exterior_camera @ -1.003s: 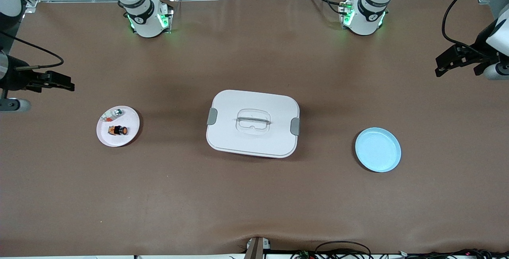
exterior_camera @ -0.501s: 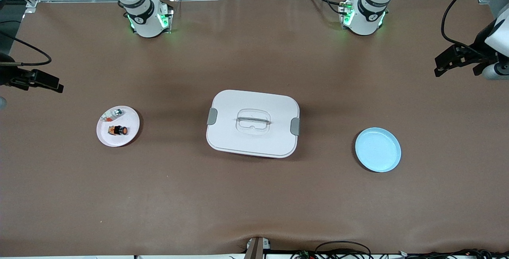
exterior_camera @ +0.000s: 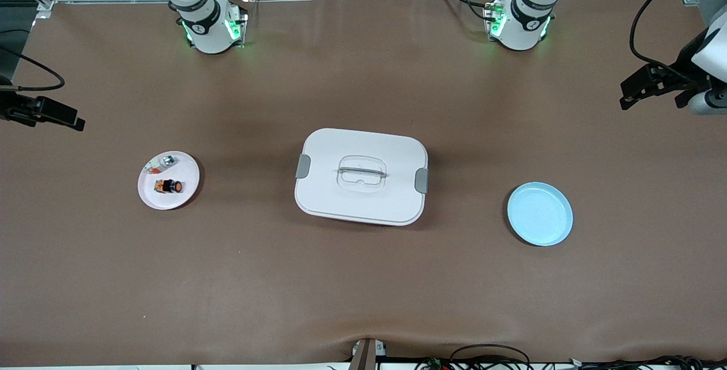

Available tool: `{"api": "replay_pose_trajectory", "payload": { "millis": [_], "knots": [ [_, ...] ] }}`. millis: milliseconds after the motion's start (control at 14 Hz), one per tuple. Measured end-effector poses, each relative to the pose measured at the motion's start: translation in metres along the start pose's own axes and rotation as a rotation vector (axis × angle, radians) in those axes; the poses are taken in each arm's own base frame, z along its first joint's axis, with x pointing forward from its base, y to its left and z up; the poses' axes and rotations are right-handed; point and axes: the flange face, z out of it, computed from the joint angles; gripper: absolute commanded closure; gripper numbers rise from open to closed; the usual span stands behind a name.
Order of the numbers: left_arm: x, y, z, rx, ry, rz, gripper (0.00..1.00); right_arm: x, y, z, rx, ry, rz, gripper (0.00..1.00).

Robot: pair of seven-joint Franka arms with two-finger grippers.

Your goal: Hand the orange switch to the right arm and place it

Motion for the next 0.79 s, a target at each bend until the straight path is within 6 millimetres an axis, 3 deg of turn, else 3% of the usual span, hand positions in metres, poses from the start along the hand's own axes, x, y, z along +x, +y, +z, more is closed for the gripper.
{"api": "replay_pose_trajectory", "payload": {
  "millis": [788],
  "knots": [
    [0.0, 0.0, 0.001, 0.0, -0.002, 0.0, 0.0, -0.012, -0.014, -0.001, 0.001, -0.014, -0.026, 0.0]
  ]
}}
